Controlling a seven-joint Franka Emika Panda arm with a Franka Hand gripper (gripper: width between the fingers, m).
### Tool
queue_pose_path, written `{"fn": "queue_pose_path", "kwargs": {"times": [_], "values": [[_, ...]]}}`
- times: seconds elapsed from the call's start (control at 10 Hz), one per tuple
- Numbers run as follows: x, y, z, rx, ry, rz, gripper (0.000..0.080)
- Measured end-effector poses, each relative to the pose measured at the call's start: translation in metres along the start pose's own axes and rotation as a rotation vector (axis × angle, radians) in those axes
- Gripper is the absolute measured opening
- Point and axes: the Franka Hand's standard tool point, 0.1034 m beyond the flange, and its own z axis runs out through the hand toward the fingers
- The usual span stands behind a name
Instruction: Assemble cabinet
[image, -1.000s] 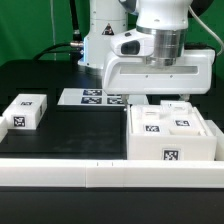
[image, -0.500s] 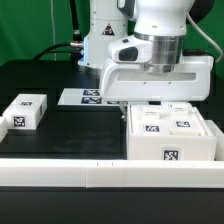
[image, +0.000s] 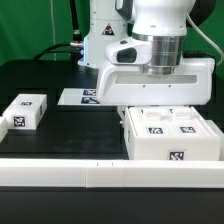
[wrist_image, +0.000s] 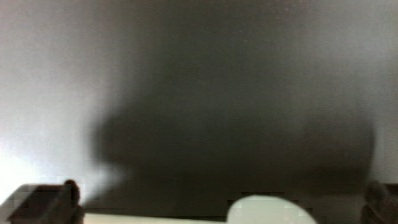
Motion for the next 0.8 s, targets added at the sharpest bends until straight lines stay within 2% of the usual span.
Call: {"fn": "queue_pose_path", "kwargs": {"times": [0.2, 0.4, 0.8], "values": [[-0.019, -0.001, 0.006, 0.0, -0.025, -0.004, 0.0797], [-0.032, -0.016, 0.008, 0.001, -0.034, -0.01, 0.0797], [-0.009, -0.01, 0.003, -0.001, 0.0, -0.061, 0.0797]]}}
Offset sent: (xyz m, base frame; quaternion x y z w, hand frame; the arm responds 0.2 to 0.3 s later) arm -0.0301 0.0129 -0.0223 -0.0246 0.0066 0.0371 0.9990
